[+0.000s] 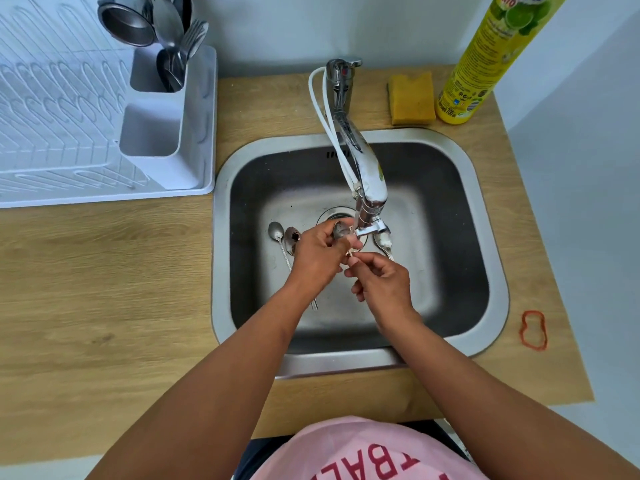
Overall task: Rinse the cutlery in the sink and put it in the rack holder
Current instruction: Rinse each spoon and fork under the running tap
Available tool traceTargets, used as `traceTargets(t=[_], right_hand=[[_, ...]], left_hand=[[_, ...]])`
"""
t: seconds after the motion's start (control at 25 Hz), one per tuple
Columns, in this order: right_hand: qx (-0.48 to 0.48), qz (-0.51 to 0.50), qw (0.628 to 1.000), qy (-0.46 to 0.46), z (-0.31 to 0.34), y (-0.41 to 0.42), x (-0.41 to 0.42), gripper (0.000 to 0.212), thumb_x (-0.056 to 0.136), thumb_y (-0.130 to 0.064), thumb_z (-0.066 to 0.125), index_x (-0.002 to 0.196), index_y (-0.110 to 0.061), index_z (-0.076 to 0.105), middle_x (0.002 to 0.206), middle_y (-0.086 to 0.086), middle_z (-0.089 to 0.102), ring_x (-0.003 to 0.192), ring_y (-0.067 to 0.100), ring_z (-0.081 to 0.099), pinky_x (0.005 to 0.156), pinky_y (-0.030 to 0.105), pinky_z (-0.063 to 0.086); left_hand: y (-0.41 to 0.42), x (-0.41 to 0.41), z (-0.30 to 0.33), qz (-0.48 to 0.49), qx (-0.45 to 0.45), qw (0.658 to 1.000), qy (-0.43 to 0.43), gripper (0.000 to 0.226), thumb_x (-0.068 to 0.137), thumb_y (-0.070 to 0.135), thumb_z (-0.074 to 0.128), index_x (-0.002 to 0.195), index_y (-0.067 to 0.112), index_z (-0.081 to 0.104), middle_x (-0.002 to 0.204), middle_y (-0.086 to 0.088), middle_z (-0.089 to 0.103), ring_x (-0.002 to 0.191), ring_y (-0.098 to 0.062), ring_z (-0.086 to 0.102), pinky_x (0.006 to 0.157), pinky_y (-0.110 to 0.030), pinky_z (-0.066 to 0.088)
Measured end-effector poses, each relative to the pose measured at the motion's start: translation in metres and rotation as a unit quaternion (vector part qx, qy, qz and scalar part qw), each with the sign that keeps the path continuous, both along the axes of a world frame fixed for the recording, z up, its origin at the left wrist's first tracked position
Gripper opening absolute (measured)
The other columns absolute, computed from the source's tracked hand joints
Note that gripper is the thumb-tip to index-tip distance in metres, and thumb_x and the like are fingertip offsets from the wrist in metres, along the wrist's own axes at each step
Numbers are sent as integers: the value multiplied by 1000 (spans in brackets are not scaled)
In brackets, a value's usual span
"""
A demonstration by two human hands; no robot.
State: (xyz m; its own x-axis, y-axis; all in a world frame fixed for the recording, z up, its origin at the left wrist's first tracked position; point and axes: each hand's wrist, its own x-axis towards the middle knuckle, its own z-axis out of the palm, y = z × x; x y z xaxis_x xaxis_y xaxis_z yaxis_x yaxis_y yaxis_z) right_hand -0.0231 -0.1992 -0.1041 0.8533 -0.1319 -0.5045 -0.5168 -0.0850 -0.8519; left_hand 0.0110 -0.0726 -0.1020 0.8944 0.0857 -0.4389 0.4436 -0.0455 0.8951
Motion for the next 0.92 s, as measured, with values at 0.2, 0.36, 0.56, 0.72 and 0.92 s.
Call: traceTargets(t=[0.2, 0.36, 0.56, 0.72, 0.92], right_hand=[[29, -13, 999, -6, 5, -11, -1, 7, 93, -16, 71, 89, -17, 77, 87, 2, 81, 43, 15, 55, 40, 24, 42], [22, -11, 1000, -1, 9, -19, -2, 8, 94, -16, 69, 89, -15, 75, 83, 0, 80, 45, 16, 57, 43, 25, 45], [23, 12, 1000, 14, 11, -22, 1, 8, 94, -17, 68, 88, -14, 73, 73, 6, 78, 40, 12, 47, 39, 19, 37], [73, 4, 996, 44, 12, -16, 4, 7, 93, -16, 67, 93, -15, 73, 75, 9, 78, 42, 17, 53, 44, 25, 43], [99, 8, 995, 33, 11, -5, 16, 18, 98, -25, 64, 88, -14, 74, 78, 7, 79, 59, 18, 69, 61, 30, 57]], left_hand=[[-9, 6, -2, -2, 7, 1000, 24, 22, 103, 25, 58, 103, 15, 78, 79, -6, 77, 49, -5, 62, 46, -22, 45], [-8, 4, 3, -54, -68, 996, 25, 18, 103, 20, 56, 108, 25, 73, 90, -3, 82, 59, -12, 64, 51, -24, 48], [-10, 2, 1, 10, 48, 998, -46, 14, 99, 13, 65, 99, 3, 75, 81, -9, 77, 60, -7, 69, 53, -22, 53], [1, 3, 3, -2, -27, 999, 25, 22, 103, 19, 57, 107, 12, 77, 81, 0, 79, 66, -8, 72, 58, -20, 52], [6, 0, 8, -18, -49, 997, -48, 13, 90, 4, 73, 89, 14, 81, 86, -1, 80, 78, -7, 73, 70, -15, 53]])
